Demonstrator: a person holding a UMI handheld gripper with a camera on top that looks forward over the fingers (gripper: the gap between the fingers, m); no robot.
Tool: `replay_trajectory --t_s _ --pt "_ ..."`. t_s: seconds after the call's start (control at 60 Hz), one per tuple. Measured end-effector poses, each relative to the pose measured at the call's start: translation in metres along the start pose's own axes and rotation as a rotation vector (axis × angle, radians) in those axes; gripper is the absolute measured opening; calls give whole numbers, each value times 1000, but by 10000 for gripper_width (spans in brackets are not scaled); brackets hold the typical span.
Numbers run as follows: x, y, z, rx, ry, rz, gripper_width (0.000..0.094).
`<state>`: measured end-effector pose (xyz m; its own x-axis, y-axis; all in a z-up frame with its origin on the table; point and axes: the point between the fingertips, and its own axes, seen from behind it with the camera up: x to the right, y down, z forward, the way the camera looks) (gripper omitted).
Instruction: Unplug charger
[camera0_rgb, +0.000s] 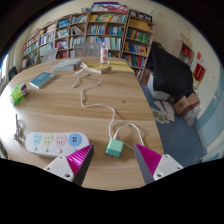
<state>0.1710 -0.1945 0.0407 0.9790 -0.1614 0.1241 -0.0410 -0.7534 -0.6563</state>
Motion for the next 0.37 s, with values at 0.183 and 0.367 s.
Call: replay_trajectory --t_s 0.183,0.367 --pt "-3 -10 -79 83 52 66 850" --pt "-13 14 -176 129 64 120 841"
